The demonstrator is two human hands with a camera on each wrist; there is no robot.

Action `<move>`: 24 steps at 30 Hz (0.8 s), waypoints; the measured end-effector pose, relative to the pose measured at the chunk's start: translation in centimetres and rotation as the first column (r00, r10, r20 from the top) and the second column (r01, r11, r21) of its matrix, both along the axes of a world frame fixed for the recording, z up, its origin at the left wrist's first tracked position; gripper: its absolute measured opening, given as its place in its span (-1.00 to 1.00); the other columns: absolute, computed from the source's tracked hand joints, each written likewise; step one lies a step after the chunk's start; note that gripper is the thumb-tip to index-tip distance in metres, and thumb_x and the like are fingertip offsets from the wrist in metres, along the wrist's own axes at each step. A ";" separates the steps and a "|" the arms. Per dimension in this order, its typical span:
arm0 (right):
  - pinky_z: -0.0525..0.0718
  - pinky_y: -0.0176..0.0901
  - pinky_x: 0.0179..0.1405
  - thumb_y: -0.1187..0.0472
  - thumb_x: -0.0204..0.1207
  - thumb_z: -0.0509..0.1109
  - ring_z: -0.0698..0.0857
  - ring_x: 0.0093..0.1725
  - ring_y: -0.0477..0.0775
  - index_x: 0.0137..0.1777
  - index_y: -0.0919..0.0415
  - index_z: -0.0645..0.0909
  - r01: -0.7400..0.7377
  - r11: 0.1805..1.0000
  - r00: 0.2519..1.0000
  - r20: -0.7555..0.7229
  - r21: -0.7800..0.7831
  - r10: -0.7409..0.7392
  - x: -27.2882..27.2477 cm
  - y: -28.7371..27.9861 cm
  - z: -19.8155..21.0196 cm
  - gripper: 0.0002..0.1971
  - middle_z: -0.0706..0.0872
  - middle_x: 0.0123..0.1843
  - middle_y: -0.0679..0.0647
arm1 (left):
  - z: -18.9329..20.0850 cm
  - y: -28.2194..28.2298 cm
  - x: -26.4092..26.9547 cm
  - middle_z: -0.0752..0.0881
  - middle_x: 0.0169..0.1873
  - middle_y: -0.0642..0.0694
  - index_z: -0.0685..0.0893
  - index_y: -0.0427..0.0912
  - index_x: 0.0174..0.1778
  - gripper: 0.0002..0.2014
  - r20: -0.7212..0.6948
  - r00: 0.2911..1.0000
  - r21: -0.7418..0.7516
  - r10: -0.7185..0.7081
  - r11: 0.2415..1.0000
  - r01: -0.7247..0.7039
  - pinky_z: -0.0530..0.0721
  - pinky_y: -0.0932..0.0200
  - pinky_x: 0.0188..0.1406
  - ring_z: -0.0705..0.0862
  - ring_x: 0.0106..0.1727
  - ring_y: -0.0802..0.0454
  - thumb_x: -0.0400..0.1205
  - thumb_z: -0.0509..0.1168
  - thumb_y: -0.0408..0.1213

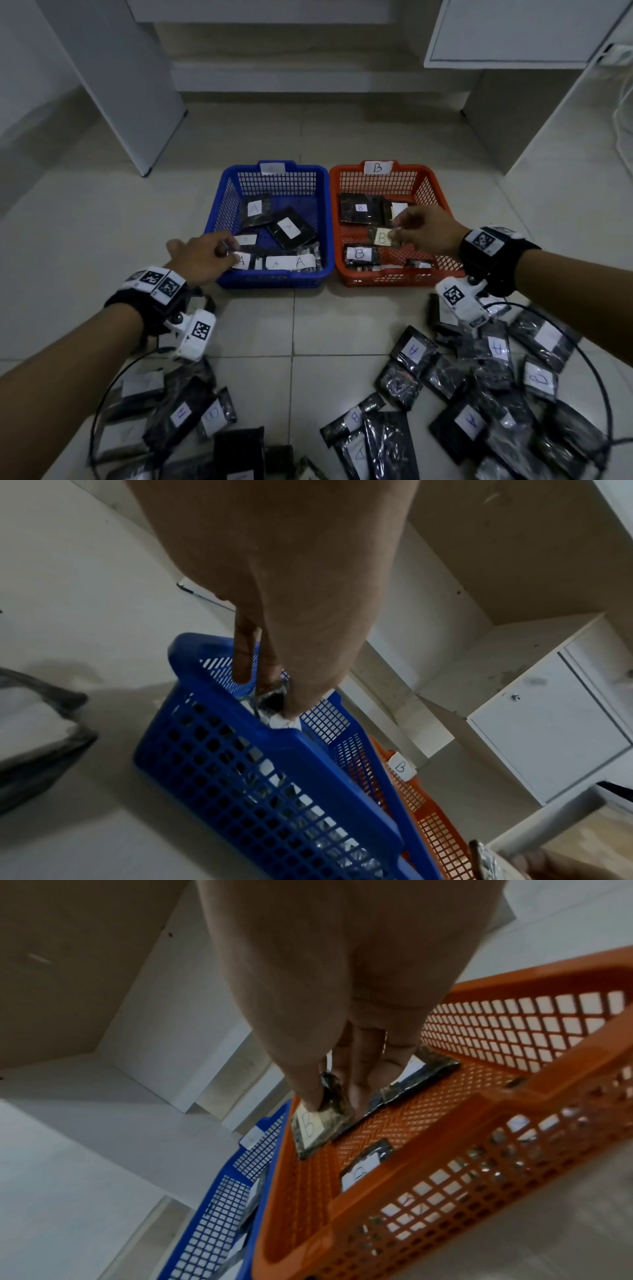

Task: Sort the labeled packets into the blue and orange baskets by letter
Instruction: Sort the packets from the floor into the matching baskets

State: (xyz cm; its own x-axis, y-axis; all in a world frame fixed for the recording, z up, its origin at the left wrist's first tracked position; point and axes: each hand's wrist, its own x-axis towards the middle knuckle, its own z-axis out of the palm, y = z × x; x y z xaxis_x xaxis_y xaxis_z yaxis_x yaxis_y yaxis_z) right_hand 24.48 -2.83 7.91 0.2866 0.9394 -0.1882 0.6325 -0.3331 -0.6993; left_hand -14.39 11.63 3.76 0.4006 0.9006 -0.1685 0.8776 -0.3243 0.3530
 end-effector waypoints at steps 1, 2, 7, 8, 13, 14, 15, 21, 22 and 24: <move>0.74 -0.12 0.05 0.22 0.55 0.53 0.78 0.02 0.04 0.09 0.27 0.72 0.001 1.000 1.000 0.030 -0.016 0.000 0.5 0.0 -0.3 -0.82 0.80 0.01 0.09 | -0.2 0.1 0.0 0.77 -0.04 0.08 0.60 0.18 -0.03 -0.91 -0.006 1.000 -0.014 -0.012 1.000 0.012 0.30 -0.08 0.33 0.67 0.17 -0.06 0.63 0.34 0.03; 0.75 -0.07 0.09 0.22 0.54 0.55 0.78 0.05 0.08 0.09 0.26 0.72 0.003 0.999 0.999 0.044 -0.044 -0.001 0.9 0.1 -0.7 -0.82 0.80 0.03 0.10 | -0.5 0.1 0.1 0.77 -0.02 0.11 0.61 0.18 -0.02 -0.92 -0.011 1.000 -0.020 -0.020 1.000 0.020 0.28 -0.08 0.33 0.66 0.19 -0.05 0.64 0.34 0.03; 0.67 -0.29 -0.12 0.24 0.51 0.57 0.78 -0.04 -0.01 0.01 0.24 0.75 -0.059 0.984 0.994 0.077 -0.168 0.073 0.9 0.3 -1.9 -0.87 0.83 -0.05 0.07 | -1.4 0.0 0.4 0.74 0.10 0.12 0.67 0.26 -0.04 -0.93 -0.134 0.989 0.107 -0.061 0.991 0.075 0.23 -0.10 0.26 0.63 0.30 -0.05 0.63 0.36 -0.06; 0.67 -0.31 -0.12 0.24 0.50 0.58 0.77 -0.09 -0.06 -0.01 0.24 0.76 -0.067 0.983 0.993 0.080 -0.170 0.082 0.6 0.6 -2.0 -0.87 0.83 -0.07 0.06 | -1.4 0.0 0.5 0.73 0.15 0.10 0.71 0.26 0.00 -0.90 -0.160 0.986 0.147 -0.053 0.986 0.077 0.23 -0.10 0.23 0.61 0.31 -0.06 0.62 0.37 -0.06; 0.68 -0.30 -0.18 0.25 0.51 0.57 0.78 -0.16 -0.06 -0.10 0.17 0.80 -0.151 0.969 0.984 0.068 -0.193 0.167 -1.7 2.3 -2.8 -0.99 0.84 -0.17 0.00 | -0.8 -0.2 0.6 0.67 0.20 -0.03 0.74 0.24 0.07 -0.84 -0.140 0.989 0.166 -0.052 0.983 0.075 0.25 -0.13 0.18 0.60 0.29 -0.17 0.63 0.34 -0.05; 0.73 -0.24 -0.11 0.25 0.53 0.55 0.79 -0.14 -0.05 -0.12 0.15 0.82 -0.176 0.961 0.977 0.082 -0.214 0.197 -2.2 2.7 -3.2 -0.97 0.85 -0.18 -0.03 | -0.8 -0.2 0.4 0.66 0.16 -0.04 0.73 0.25 0.05 -0.86 -0.102 0.993 0.168 -0.062 0.983 0.078 0.28 -0.13 0.19 0.61 0.28 -0.18 0.61 0.34 -0.05; 0.76 -0.19 -0.04 0.24 0.54 0.53 0.81 -0.12 -0.05 -0.11 0.13 0.84 -0.194 0.951 0.969 0.102 -0.239 0.224 -2.5 2.9 -3.5 -0.94 0.86 -0.17 -0.04 | -0.7 -0.4 0.2 0.65 0.11 -0.05 0.71 0.26 0.01 -0.88 -0.053 0.996 0.179 -0.072 0.981 0.081 0.30 -0.13 0.19 0.62 0.26 -0.18 0.59 0.36 -0.05; 0.72 -0.08 0.07 0.18 0.53 0.53 0.76 0.03 0.02 -0.02 0.07 0.80 -0.155 0.954 0.954 0.213 -0.257 0.212 -3.5 3.3 -3.4 -0.93 0.78 -0.04 -0.05 | 0.2 -4.3 1.3 0.56 -0.02 0.15 0.68 0.24 0.01 -0.88 0.166 0.973 0.306 -0.160 0.946 0.103 0.17 0.01 0.00 0.56 0.17 0.09 0.60 0.39 -0.09; 0.68 -0.11 0.03 0.22 0.53 0.52 0.75 0.02 0.04 -0.12 0.06 0.76 -0.168 0.961 0.953 0.215 -0.220 0.215 -3.8 3.1 -2.8 -0.96 0.76 -0.09 -0.05 | 0.2 -5.1 1.6 0.59 -0.01 0.17 0.68 0.22 0.02 -0.89 0.205 0.959 0.305 -0.193 0.944 0.125 0.23 -0.02 0.06 0.57 0.15 0.12 0.61 0.36 -0.08; 0.68 -0.09 0.03 0.27 0.53 0.49 0.73 -0.04 0.04 -0.18 0.02 0.68 -0.166 0.979 0.955 0.227 -0.119 0.189 -4.5 2.4 -1.8 -0.88 0.75 -0.12 -0.03 | 0.2 -7.2 2.0 0.65 -0.04 0.17 0.67 0.16 0.03 -0.87 0.296 0.914 0.256 -0.279 0.945 0.206 0.43 -0.13 0.20 0.64 0.05 0.14 0.59 0.31 -0.03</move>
State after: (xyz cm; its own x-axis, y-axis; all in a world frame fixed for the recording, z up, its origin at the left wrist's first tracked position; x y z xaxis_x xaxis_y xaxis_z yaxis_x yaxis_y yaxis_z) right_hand 19.96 -0.46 6.12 0.1641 0.9597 -0.2283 0.8307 -0.2593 -0.4927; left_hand -12.38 4.46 3.93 0.6107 0.7679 0.1936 0.6112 -0.6125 0.5013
